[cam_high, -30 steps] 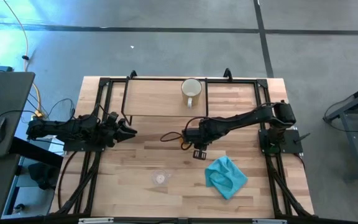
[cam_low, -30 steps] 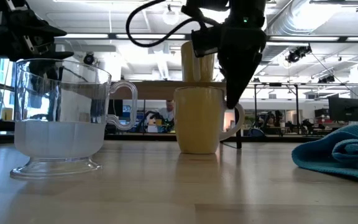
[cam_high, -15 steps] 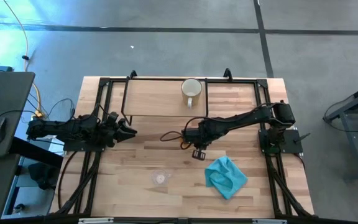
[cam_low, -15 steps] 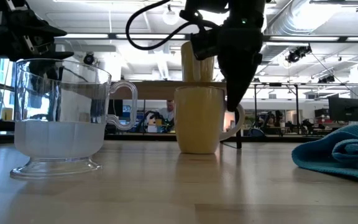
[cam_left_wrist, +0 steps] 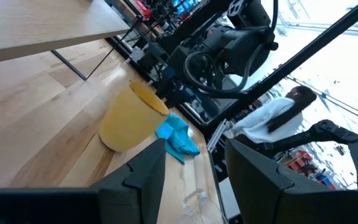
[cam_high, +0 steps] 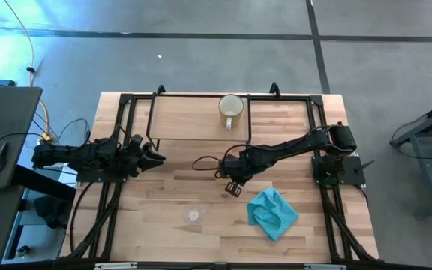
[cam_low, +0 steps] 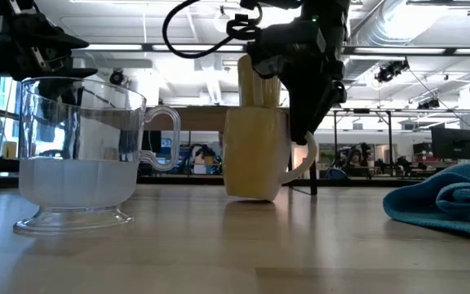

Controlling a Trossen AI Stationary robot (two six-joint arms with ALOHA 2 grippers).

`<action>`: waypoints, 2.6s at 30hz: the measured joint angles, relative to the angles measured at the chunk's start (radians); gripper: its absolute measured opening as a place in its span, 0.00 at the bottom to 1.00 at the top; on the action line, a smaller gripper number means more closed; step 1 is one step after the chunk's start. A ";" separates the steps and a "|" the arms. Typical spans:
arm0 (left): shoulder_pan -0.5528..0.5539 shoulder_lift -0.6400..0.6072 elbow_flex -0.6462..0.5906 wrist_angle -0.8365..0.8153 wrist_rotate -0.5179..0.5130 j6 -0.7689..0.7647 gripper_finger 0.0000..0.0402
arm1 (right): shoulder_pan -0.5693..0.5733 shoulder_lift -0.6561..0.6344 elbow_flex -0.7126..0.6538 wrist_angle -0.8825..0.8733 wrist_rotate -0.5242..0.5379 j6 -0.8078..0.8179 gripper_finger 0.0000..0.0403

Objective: Stack small to large cups/mugs on shelf
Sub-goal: Put the yellow mug on the shelf

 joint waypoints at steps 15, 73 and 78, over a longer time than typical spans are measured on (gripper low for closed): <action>0.000 0.000 0.000 0.000 0.000 0.000 0.38 | 0.011 0.002 0.138 -0.062 0.055 0.134 0.06; 0.000 0.000 0.000 0.000 -0.001 -0.003 0.38 | -0.046 0.026 0.748 -0.468 0.201 0.249 0.06; 0.000 0.000 0.000 0.001 -0.019 -0.004 0.38 | -0.059 0.133 0.934 -0.573 0.197 0.193 0.06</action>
